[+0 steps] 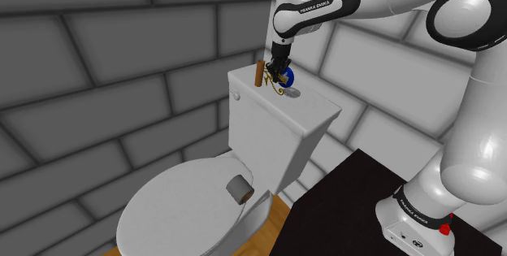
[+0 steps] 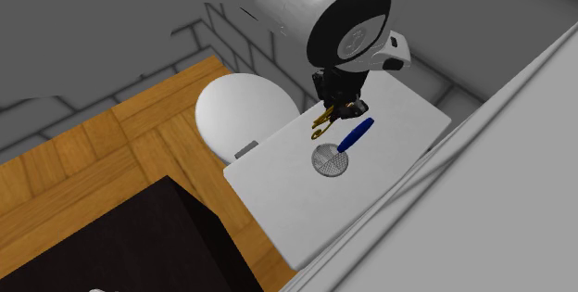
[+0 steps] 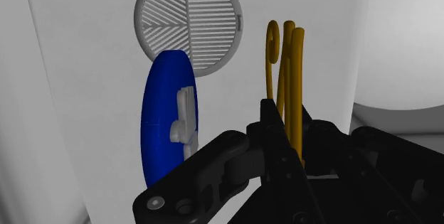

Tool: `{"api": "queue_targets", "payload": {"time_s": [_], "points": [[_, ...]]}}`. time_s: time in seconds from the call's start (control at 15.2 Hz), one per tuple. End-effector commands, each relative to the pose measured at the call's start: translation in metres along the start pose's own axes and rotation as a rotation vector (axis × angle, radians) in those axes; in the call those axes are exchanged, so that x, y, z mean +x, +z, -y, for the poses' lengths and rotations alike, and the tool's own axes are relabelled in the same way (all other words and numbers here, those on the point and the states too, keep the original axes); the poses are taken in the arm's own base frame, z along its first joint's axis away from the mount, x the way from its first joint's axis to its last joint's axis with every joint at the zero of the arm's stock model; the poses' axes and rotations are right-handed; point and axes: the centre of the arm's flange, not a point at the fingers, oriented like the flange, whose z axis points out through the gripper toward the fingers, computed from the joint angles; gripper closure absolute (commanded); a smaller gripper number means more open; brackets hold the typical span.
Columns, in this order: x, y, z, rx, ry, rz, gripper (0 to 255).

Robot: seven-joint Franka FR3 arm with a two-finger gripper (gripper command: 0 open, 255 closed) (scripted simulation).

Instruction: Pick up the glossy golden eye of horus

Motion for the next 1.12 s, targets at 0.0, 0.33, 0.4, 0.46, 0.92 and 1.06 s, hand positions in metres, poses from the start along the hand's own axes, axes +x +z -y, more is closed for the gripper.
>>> {"api": "queue_targets", "payload": {"time_s": [0.0,0.33,0.4,0.46,0.92,1.06], "points": [[0.000,-0.005,0.000,0.000,0.000,0.000,255],[-0.002,-0.032,0.000,0.000,0.000,0.000,255],[-0.002,-0.037,0.000,0.000,0.000,0.000,255],[-0.002,-0.042,0.000,0.000,0.000,0.000,255],[-0.004,-0.079,0.000,0.000,0.000,0.000,255],[-0.004,-0.080,0.000,0.000,0.000,0.000,255]]}}
